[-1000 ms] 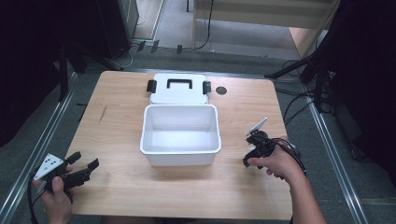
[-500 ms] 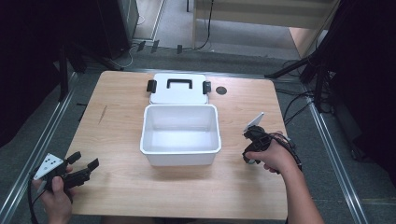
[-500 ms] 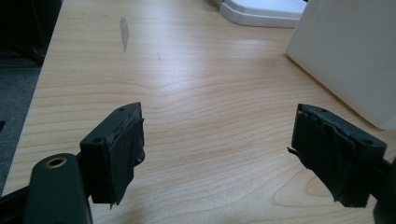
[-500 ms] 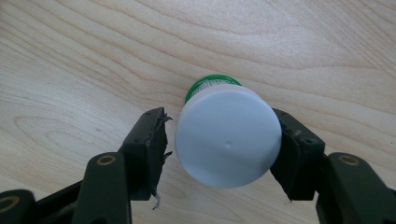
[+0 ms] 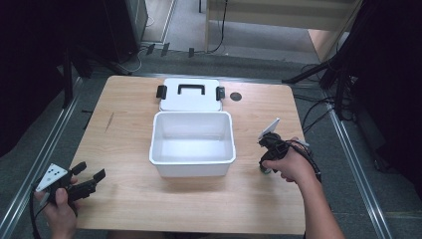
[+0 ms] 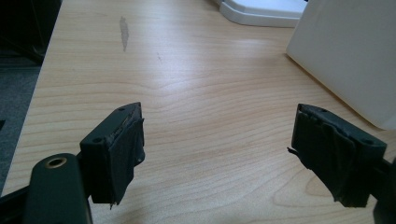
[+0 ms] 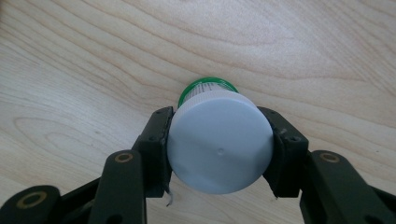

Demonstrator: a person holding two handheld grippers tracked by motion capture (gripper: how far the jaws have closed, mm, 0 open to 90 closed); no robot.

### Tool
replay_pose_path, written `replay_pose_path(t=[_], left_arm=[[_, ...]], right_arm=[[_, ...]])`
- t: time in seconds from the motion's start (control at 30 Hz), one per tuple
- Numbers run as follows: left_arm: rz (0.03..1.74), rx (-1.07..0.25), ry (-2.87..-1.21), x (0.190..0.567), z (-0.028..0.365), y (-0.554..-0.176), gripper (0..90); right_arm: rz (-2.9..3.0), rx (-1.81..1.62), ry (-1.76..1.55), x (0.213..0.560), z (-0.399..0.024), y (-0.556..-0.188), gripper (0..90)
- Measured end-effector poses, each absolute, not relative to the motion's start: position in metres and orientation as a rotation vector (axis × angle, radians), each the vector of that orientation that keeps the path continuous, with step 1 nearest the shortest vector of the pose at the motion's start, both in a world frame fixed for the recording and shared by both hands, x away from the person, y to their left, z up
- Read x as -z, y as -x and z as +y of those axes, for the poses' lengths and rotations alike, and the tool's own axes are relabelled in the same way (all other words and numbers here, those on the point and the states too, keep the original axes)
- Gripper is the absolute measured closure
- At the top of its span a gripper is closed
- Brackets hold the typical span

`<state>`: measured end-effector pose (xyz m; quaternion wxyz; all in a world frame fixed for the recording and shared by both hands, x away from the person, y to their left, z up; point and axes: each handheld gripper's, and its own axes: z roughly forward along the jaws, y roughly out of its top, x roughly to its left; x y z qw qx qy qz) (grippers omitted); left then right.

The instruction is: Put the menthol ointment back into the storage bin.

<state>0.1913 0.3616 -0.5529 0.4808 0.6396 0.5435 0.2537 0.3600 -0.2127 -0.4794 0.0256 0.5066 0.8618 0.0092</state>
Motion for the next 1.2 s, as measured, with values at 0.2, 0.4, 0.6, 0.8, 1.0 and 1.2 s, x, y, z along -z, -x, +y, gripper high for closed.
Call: replay_pose_path(t=[0.2,0.4,0.6,0.8,1.0,1.2], left_arm=[[1.326,-0.618,-1.56,0.553,0.362,-0.191,18.0],[1.327,-0.615,-1.56,0.553,0.362,-0.191,17.9],[1.328,-0.615,-1.556,0.553,0.362,-0.191,17.9],[1.328,-0.615,-1.556,0.553,0.362,-0.191,17.9],[1.328,-0.617,-1.556,0.553,0.362,-0.191,17.9],[1.327,-0.617,-1.553,0.553,0.362,-0.191,17.9]], right_arm=[[2.689,-0.048,-1.527,0.465,-0.211,-0.361,51.5],[2.697,-0.086,-1.507,0.447,-0.207,-0.363,51.5],[2.716,-0.108,-1.497,0.433,-0.201,-0.364,51.5],[2.729,-0.115,-1.476,0.421,-0.195,-0.366,51.5],[2.75,-0.139,-1.456,0.41,-0.189,-0.368,51.6],[2.759,-0.153,-1.422,0.391,-0.181,-0.37,51.5]])
